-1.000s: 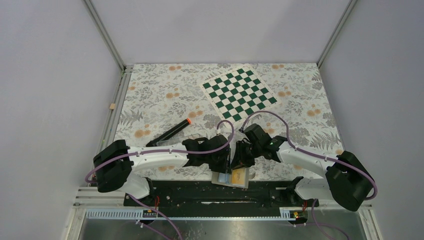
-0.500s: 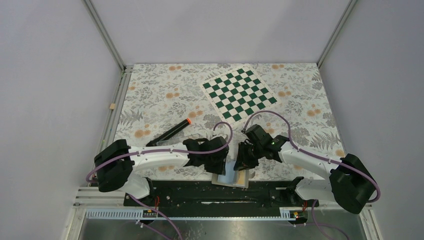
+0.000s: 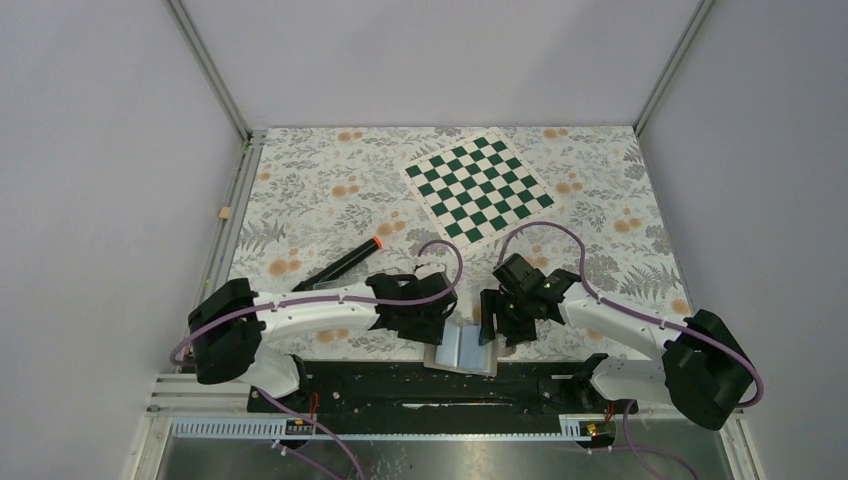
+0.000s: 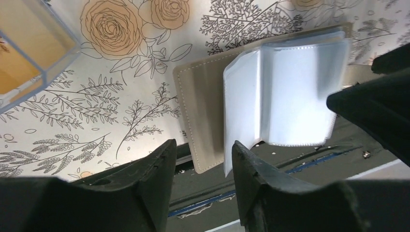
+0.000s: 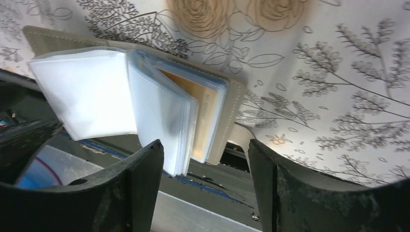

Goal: Put the credit cards into the card holder
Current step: Insert the credit card into the card holder.

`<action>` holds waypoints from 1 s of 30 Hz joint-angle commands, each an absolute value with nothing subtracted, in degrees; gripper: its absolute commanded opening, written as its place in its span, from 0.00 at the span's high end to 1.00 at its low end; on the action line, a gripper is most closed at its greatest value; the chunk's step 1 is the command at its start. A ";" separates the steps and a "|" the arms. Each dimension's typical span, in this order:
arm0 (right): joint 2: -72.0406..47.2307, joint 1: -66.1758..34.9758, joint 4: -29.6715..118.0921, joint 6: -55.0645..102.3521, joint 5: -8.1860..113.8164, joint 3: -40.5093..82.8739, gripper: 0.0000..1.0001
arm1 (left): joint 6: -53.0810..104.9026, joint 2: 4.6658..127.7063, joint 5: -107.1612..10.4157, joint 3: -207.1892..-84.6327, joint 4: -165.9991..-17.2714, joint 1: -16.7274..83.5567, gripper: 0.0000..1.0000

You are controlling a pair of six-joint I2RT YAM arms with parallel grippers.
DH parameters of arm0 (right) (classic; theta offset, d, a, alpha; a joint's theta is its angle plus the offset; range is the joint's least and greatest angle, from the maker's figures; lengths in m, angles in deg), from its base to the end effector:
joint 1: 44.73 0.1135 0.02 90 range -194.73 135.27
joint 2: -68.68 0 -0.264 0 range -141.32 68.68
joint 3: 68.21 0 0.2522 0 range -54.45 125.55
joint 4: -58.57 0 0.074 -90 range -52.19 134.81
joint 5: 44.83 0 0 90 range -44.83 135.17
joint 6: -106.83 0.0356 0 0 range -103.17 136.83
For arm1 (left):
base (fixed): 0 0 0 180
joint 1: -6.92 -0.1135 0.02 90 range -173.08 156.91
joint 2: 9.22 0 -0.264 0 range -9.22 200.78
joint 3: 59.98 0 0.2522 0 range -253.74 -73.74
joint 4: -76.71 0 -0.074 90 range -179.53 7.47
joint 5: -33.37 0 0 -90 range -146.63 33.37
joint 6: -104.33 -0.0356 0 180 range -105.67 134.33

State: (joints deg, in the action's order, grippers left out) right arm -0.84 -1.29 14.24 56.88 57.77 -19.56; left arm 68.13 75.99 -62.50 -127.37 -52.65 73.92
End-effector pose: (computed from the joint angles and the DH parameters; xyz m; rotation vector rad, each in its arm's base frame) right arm 0.1463 0.1493 0.1723 -0.1556 2.8868 0.6611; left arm 0.1121 -0.2547 0.1976 0.2990 2.8254 -0.3979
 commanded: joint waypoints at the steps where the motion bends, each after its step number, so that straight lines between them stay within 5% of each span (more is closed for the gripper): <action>1: -0.93 -1.45 9.72 54.16 52.34 -16.07 0.28 | 68.32 71.24 -65.68 -129.08 -53.09 73.98 0.53; 18: -2.69 -1.33 12.66 53.43 53.74 -16.88 0.27 | 69.34 70.50 -54.27 -121.41 -73.71 73.19 0.61; 30: -9.07 -1.32 13.24 55.06 52.25 -19.61 0.35 | 70.10 82.07 -57.91 -124.04 -64.52 73.19 0.77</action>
